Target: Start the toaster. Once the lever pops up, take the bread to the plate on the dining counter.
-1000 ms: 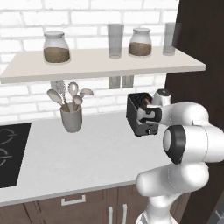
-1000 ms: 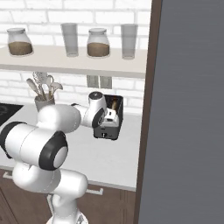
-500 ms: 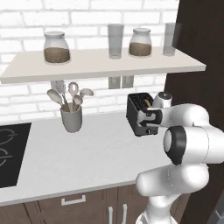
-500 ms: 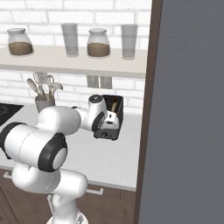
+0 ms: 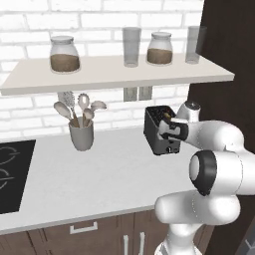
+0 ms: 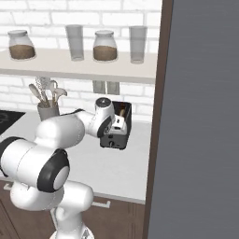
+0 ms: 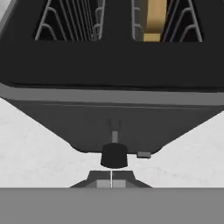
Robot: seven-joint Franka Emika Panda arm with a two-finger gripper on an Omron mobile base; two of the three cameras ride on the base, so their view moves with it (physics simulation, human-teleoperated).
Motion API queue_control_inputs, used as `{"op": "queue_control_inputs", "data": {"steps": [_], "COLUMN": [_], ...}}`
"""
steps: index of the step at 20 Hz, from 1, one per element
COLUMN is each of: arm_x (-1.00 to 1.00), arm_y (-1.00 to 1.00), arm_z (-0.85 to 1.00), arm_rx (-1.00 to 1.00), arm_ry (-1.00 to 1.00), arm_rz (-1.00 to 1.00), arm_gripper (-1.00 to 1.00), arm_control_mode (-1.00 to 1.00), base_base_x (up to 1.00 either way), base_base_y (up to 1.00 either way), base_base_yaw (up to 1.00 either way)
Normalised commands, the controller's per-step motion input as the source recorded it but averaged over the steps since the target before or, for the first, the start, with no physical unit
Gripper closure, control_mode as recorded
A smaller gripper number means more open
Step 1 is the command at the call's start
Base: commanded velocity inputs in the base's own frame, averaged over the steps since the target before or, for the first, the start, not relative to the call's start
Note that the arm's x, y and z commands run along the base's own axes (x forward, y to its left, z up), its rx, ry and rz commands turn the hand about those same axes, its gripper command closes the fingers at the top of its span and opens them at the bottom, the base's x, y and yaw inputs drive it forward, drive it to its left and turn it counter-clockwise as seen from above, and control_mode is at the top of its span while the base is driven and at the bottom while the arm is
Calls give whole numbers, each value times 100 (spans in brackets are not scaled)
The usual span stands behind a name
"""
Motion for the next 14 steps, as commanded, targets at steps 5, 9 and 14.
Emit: {"op": "queue_control_inputs", "data": {"steps": [5,9,14], "arm_x": [-15,-3,2], "arm_y": [0,-4,-1], "arm_z": [95,82,27], "arm_rx": [5,1,0], "arm_ry": [-20,-5,-3], "arm_rz": [0,0,0], "arm_gripper": [100,100,100], "arm_control_mode": [-100,-100,-100], "base_base_x": [0,0,0], "base_base_y": [0,0,0], "base_base_yaw": [0,0,0]}}
